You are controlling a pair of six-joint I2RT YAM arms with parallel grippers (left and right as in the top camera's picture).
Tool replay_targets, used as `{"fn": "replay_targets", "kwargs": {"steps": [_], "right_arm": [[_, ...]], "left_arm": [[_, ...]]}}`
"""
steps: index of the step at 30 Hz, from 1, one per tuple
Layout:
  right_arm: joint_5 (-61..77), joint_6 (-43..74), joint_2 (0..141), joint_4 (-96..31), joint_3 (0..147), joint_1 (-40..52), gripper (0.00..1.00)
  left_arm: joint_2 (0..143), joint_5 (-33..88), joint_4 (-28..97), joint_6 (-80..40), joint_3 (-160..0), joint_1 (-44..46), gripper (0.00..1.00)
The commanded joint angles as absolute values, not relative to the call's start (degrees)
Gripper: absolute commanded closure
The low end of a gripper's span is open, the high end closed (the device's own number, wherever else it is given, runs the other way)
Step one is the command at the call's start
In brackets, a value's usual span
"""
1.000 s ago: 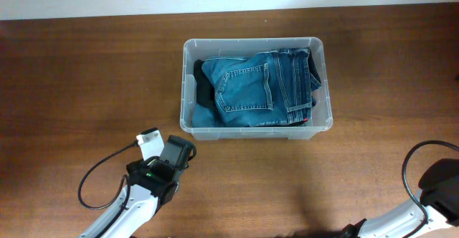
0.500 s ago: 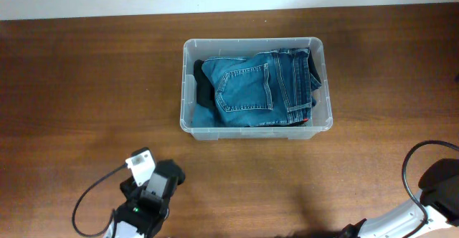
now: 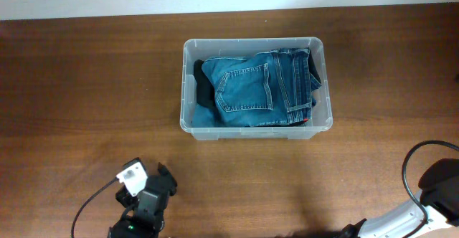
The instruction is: Pack container
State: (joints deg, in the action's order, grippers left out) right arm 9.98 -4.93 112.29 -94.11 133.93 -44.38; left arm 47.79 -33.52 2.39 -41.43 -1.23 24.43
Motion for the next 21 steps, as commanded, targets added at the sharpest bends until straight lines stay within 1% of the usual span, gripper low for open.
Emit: {"fn": "replay_targets", "kwargs": {"steps": [1,6,10,17,21], "right_arm": [[9.89,-5.06,112.33,-94.08,134.02,-44.31,0.02],[9.89,-5.06,112.33,-94.06,134.02,-44.31,0.02],[9.89,-5.06,112.33,-94.06,134.02,-44.31,0.02],[9.89,-5.06,112.33,-94.08,134.02,-44.31,0.02],[9.89,-5.06,112.33,-94.06,134.02,-44.31,0.02]], "left_arm": [[44.21,-33.12,2.72,-40.62,-0.47,20.23,0.00],[39.77,-27.77,2.81,-34.83,-0.47,12.56,0.01],[35.53,-24.36,3.01,-33.95,-0.47,6.76,0.00],[28.62,-21.80,3.07,-22.74,-0.47,3.86,0.00],[25.85,-18.90,3.29,-19.09,-0.51,2.26,0.00]]}}
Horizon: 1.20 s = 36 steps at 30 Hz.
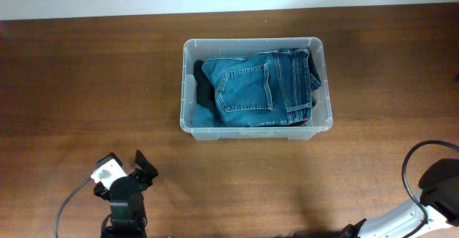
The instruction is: Pack container
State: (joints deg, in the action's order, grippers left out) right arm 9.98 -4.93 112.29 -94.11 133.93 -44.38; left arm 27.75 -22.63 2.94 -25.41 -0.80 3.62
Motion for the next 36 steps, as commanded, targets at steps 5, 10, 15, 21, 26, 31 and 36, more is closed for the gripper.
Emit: {"fn": "replay_targets", "kwargs": {"steps": [5,10,15,21,26,31,36], "right_arm": [[9.89,-5.06,112.33,-94.08,134.02,-44.31,0.02],[9.89,-5.06,112.33,-94.08,134.02,-44.31,0.02],[9.89,-5.06,112.33,-94.08,133.99,-44.31,0.01],[9.89,-5.06,112.33,-94.08,134.02,-44.31,0.02],[9.89,-5.06,112.33,-94.08,134.02,-44.31,0.02],[9.89,-5.06,112.33,-94.08,134.02,-44.31,0.02],[9.89,-5.06,112.33,-94.08,134.02,-44.31,0.02]], "left_arm": [[22.20,-14.39,3.60,-16.21,-0.54,-1.52,0.01],[16.43,-13.67,3.66,-15.46,-0.54,-5.21,0.00],[8.69,-13.61,3.68,-14.81,-0.54,-6.33,0.00],[2.92,-12.16,3.86,-13.54,-0.54,-6.26,0.01],[0.30,-12.16,3.88,-13.06,-0.54,-6.22,0.00],[0.30,-11.51,3.88,-12.88,-0.56,-6.00,0.01],[0.30,-1.02,4.82,3.11,-0.56,-6.00,0.00]]}}
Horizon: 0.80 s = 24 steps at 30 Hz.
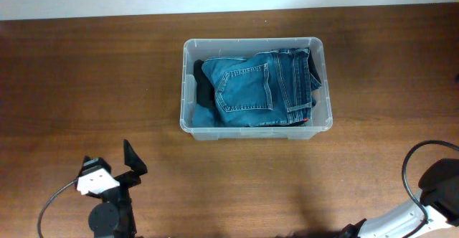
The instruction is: Pack container
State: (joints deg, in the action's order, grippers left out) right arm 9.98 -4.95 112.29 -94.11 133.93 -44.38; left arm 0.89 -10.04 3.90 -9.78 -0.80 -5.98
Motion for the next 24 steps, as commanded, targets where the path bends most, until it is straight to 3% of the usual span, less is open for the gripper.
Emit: {"fn": "replay_targets", "kwargs": {"steps": [1,24], "right_arm": [[9.89,-5.06,112.33,-94.08,134.02,-44.31,0.02],[9.89,-5.06,112.33,-94.08,134.02,-44.31,0.02]], "left_arm": [[0.30,0.19,4.82,5.04,-0.56,-5.87,0.00],[0.30,-0.60,4.75,6.79,-0.54,-2.98,0.00]]}}
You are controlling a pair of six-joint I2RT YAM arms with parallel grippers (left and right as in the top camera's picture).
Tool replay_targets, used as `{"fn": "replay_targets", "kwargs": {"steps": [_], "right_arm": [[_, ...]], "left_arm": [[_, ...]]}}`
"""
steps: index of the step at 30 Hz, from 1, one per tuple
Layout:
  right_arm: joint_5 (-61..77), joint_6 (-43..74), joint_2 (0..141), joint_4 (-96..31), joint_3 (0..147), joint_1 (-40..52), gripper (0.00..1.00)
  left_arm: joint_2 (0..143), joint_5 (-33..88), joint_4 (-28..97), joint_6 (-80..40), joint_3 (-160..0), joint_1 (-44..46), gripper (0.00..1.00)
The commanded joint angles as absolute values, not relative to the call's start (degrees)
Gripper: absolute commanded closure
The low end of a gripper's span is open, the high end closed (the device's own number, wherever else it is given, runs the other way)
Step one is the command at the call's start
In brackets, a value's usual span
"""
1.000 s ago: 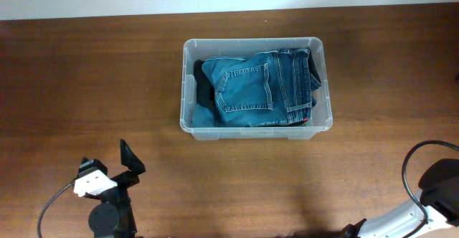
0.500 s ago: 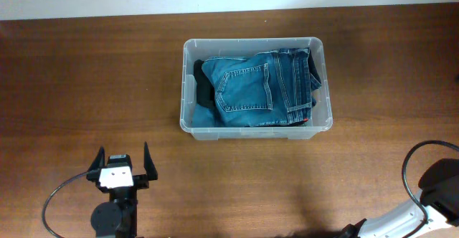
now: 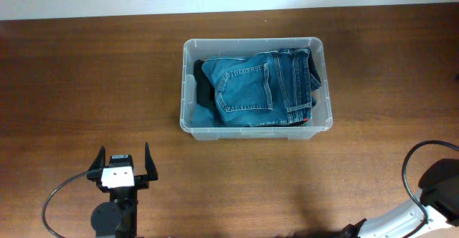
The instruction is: Pack container
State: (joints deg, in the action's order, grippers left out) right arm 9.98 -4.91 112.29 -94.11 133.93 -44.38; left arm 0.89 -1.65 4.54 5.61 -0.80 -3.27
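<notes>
A clear plastic container [image 3: 188, 87] stands at the middle of the table in the overhead view. Folded blue jeans [image 3: 254, 87] fill most of it, lying over a dark garment [image 3: 203, 87] that shows at the left end. My left gripper [image 3: 123, 154] is near the front left of the table, well short of the container. It is open, its two black fingers [image 3: 147, 157] spread wide and pointing towards the far side, with nothing between them. Only the right arm's base [image 3: 437, 184] shows at the bottom right; its gripper is out of view.
The table [image 3: 86, 73] is dark brown wood with a pale wall along its far edge. A black cable [image 3: 54, 198] loops from the left arm at the front left. Another cable [image 3: 412, 159] curves over the right arm's base.
My left gripper has shifted a little to the right and turned, so both spread fingers now show pointing to the far side. The container and the jeans have not moved.
My left gripper was first near the front edge, angled towards the container. It then stood further left, and further left again with its wrist turned sideways. Now it faces the far side, open and empty. The jeans have lain in the container throughout.
</notes>
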Motion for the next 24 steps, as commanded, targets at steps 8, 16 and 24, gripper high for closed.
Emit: {"fn": "replay_targets", "kwargs": {"steps": [8,16,24], "right_arm": [[9.89,-5.06,112.33,-94.06,134.02,-44.31,0.02],[9.89,-5.06,113.69,-94.06,133.99,-31.66,0.02],[9.89,-5.06,112.66,-94.06,133.99,-12.86,0.02]], "left_arm": [[0.30,-0.60,4.75,6.79,-0.54,-2.98,0.00],[0.30,-0.60,4.75,6.79,-0.54,-2.98,0.00],[0.25,-0.58,4.71,6.79,-0.54,-3.22,0.00]]}}
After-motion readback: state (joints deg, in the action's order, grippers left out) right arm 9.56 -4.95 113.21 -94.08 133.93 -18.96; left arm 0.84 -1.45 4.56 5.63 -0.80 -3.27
